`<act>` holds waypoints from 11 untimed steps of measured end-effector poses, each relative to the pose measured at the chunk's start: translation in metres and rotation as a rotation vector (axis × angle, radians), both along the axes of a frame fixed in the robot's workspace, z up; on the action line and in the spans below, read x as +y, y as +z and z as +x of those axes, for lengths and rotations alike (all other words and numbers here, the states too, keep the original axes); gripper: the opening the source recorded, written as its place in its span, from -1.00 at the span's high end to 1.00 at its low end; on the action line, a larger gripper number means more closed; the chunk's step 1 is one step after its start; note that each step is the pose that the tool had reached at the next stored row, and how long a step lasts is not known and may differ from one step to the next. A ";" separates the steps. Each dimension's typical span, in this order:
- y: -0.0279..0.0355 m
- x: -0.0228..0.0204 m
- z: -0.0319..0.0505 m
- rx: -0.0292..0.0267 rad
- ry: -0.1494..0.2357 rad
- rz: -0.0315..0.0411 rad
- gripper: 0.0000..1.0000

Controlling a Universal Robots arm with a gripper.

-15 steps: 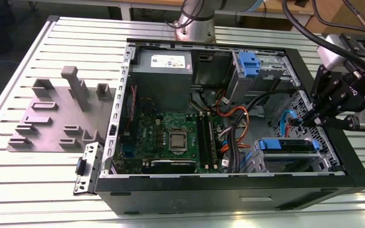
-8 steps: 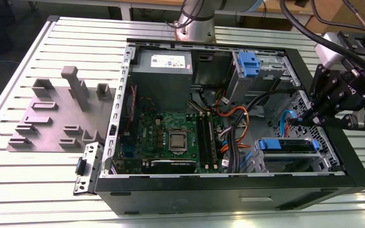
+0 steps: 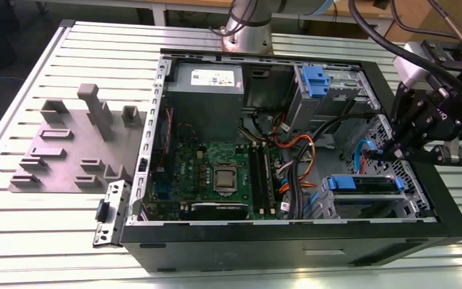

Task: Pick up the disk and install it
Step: 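Insert the first disk wire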

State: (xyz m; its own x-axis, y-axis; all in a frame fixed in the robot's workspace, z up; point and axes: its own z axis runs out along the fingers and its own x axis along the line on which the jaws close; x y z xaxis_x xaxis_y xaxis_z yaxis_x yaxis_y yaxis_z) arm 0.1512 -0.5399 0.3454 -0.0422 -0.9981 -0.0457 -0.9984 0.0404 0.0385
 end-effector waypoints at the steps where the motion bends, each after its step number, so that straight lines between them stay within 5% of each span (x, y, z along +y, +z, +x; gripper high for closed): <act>1: 0.0000 0.0001 0.0000 -0.0009 0.000 -0.0055 0.67; 4: 0.0000 0.0007 -0.0001 -0.0020 0.000 -0.0323 0.67; 11: 0.0000 0.0007 -0.0054 -0.0063 0.000 -0.0335 0.67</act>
State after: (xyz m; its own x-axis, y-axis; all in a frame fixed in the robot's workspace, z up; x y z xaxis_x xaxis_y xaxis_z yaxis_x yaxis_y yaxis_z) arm 0.1457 -0.5391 0.3454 -0.0421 -0.9990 -0.0125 -0.9987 0.0417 0.0309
